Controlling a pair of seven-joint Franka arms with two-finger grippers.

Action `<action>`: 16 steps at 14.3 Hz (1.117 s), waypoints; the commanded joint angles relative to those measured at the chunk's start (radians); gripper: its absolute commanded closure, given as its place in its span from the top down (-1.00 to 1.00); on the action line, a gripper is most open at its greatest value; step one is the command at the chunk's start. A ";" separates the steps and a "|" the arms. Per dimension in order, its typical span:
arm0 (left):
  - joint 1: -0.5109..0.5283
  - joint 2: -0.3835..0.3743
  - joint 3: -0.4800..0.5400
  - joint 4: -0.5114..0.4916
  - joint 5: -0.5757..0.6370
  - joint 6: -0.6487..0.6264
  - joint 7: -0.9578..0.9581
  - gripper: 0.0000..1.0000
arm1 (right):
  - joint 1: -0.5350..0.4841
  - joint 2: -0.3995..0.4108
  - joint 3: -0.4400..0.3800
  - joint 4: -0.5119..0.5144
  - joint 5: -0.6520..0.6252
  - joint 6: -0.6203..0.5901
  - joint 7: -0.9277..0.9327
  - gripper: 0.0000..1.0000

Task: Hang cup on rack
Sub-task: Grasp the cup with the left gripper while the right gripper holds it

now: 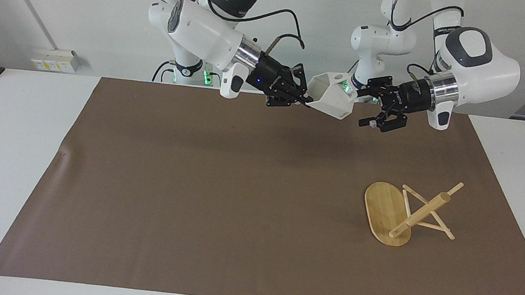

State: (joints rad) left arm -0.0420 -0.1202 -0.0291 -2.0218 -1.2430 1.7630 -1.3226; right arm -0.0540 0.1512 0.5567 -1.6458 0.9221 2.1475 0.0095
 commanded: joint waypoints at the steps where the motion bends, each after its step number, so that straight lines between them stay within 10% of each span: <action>1: -0.048 -0.021 0.009 -0.018 -0.020 0.052 -0.026 1.00 | -0.001 0.008 0.023 0.009 0.015 0.041 0.015 -1.00; 14: -0.059 -0.029 -0.005 -0.021 -0.026 0.072 -0.040 1.00 | -0.001 0.010 0.023 0.009 0.014 0.043 0.015 -1.00; 16: -0.059 -0.030 -0.006 -0.021 -0.023 0.070 -0.040 0.58 | 0.000 0.010 0.023 0.009 0.014 0.043 0.015 -1.00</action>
State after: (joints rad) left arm -0.0867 -0.1277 -0.0397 -2.0219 -1.2554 1.8119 -1.3464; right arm -0.0503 0.1529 0.5670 -1.6459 0.9221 2.1697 0.0095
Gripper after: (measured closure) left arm 0.053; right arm 0.960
